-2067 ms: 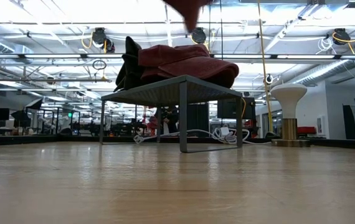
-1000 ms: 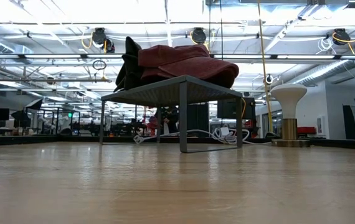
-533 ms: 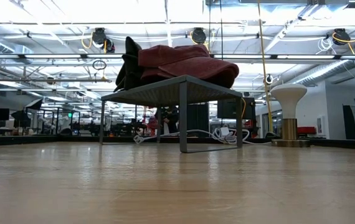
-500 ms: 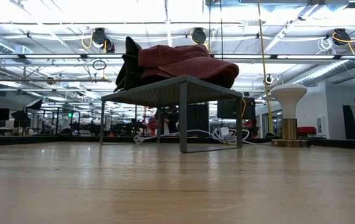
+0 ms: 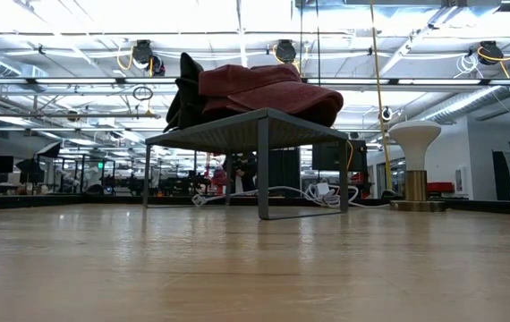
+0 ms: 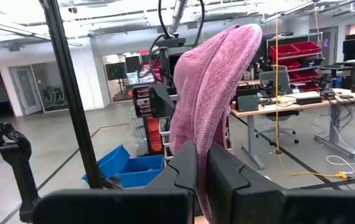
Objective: Pick & Place hat
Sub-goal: Stack the red cap on the red cap on the shelf
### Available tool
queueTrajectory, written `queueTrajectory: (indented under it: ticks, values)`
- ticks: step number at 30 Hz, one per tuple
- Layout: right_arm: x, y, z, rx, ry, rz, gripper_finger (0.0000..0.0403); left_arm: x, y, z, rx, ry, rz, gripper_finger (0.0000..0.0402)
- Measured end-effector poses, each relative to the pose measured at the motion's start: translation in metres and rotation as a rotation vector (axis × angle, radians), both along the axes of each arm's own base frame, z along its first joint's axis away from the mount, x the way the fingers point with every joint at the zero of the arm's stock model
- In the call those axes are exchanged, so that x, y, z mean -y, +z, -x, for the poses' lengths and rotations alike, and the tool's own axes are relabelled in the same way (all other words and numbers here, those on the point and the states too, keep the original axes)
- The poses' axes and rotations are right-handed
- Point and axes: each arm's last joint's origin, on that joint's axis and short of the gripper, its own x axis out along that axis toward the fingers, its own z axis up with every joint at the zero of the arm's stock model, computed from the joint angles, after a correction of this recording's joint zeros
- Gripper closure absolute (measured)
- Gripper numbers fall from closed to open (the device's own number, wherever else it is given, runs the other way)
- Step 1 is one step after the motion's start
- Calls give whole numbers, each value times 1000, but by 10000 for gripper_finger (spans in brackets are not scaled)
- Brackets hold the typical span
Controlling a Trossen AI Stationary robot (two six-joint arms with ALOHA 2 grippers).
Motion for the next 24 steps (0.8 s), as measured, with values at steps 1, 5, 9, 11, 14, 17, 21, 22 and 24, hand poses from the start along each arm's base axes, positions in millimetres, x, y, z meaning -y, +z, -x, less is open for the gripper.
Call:
queueTrajectory:
  ticks: [1,5,9,11,14,17,21,22,24]
  values:
    - [0,0,0,1,1,-1,397,0,0,0,-1,3,1,128]
    - [0,0,1,1,1,-5,396,0,0,0,0,-10,18,141]
    - [1,1,2,5,-1,-6,396,2,0,0,2,-59,86,180]
    - [1,1,2,4,-1,-5,396,2,0,0,1,-81,115,209]
    - [0,0,0,0,-2,-2,397,3,0,-1,4,-102,159,259]
    - [-1,-1,-2,-5,-2,3,397,3,0,-7,29,-102,182,303]
    - [-2,-1,-4,-9,-4,8,397,5,7,-8,98,-165,188,353]
    - [-2,-1,-4,-9,-4,11,396,5,9,-7,114,-184,191,356]
    - [-2,-1,-4,-8,-6,21,392,4,10,-7,128,-199,214,356]
